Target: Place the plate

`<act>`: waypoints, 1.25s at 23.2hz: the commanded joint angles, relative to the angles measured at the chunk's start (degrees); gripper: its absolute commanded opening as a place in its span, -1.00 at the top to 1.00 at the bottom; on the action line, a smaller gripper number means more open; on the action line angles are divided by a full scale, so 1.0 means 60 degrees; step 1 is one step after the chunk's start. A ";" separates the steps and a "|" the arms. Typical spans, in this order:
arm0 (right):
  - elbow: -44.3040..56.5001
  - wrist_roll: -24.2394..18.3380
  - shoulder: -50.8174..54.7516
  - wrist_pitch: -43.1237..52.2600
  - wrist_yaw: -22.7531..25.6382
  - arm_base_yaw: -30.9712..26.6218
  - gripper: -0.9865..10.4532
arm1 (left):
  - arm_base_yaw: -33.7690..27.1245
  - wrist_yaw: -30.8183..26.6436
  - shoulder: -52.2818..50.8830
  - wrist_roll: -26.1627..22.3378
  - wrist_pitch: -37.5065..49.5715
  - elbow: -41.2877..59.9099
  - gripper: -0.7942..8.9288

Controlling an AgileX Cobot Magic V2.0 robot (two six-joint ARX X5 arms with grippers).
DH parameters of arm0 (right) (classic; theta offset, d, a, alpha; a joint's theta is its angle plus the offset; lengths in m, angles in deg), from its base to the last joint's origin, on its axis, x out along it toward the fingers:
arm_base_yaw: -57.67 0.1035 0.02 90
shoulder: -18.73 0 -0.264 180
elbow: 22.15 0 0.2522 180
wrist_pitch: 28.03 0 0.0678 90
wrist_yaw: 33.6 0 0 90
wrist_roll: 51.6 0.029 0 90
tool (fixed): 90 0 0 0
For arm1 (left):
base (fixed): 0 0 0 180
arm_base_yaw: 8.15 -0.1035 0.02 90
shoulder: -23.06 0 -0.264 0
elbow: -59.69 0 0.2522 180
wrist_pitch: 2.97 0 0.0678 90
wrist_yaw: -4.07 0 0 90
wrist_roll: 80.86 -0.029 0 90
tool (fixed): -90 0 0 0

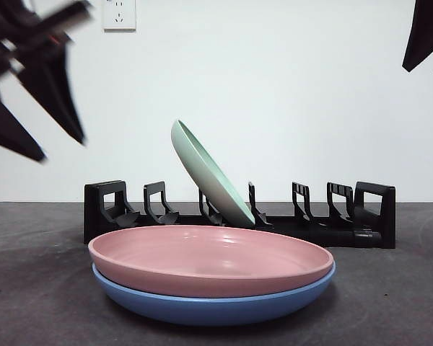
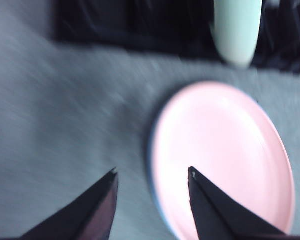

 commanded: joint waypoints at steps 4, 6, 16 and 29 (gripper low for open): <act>-0.0164 0.0120 -0.0073 0.0029 -0.0244 0.0051 0.38 | -0.1545 -0.0066 -0.2233 -0.3483 -0.0273 -0.0193 0.38; -0.0164 0.0240 -0.0080 -0.0018 -0.0368 0.0051 0.38 | -0.2138 -0.0069 -0.2936 -0.4076 -0.0295 -0.0193 0.38; -0.4692 0.0674 -0.4779 -0.2736 -0.2495 0.0849 0.38 | -0.2914 -0.0066 -0.4342 -0.4051 -0.0703 -0.0193 0.38; -0.8757 0.0798 -0.8262 -0.3078 -0.1687 0.2743 0.38 | -0.2914 -0.0066 -0.4339 -0.3949 -0.1180 -0.0193 0.38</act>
